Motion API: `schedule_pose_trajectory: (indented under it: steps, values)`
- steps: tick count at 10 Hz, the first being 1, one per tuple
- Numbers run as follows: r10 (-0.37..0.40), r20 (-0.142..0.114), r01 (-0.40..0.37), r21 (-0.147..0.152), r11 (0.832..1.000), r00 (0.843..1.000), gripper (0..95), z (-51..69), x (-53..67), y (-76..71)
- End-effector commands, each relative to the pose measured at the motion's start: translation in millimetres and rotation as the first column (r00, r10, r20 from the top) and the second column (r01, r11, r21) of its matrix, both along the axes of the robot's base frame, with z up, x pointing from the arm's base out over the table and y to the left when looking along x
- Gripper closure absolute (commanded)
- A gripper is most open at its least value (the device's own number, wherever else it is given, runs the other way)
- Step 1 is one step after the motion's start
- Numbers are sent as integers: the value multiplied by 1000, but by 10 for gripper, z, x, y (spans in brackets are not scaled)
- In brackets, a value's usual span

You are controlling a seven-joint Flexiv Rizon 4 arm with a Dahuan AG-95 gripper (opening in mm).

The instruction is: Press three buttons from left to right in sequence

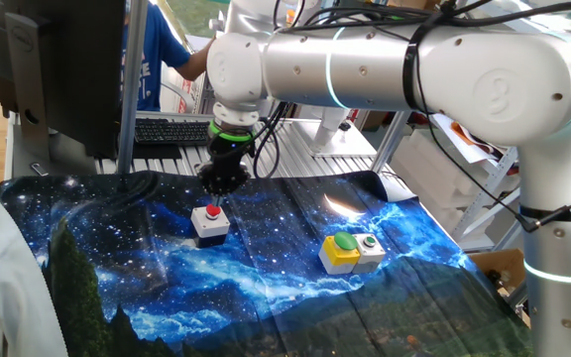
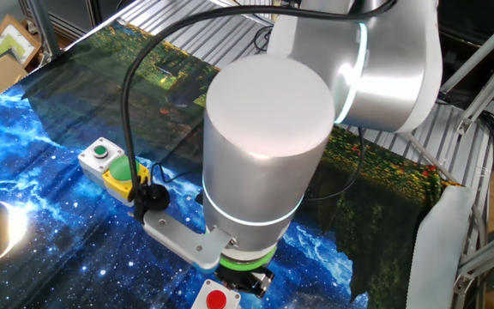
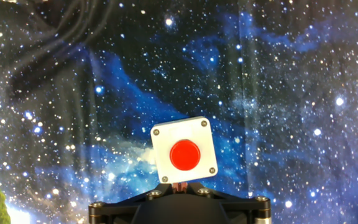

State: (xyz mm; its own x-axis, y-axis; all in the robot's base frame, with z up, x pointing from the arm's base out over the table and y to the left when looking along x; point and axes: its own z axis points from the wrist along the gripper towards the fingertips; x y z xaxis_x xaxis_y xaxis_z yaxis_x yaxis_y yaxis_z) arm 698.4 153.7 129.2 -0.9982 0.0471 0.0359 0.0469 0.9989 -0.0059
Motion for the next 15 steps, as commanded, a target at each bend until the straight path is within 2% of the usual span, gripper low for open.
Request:
schedule_pose_trajectory:
  steps: [1,6,10,11,13,15]
  values:
    - [-3,-6,3,-1,1000,1000,950,-7,26,7]
    - [13,-31,-13,5,1000,999,950,-10,26,4]
    - [90,-9,-90,-11,996,996,950,-34,27,-11]
    - [114,-1,-114,-3,993,994,950,-34,27,-11]
    - [134,8,-134,59,989,991,950,-34,27,-11]
    - [103,22,-104,59,993,994,950,-34,27,-11]
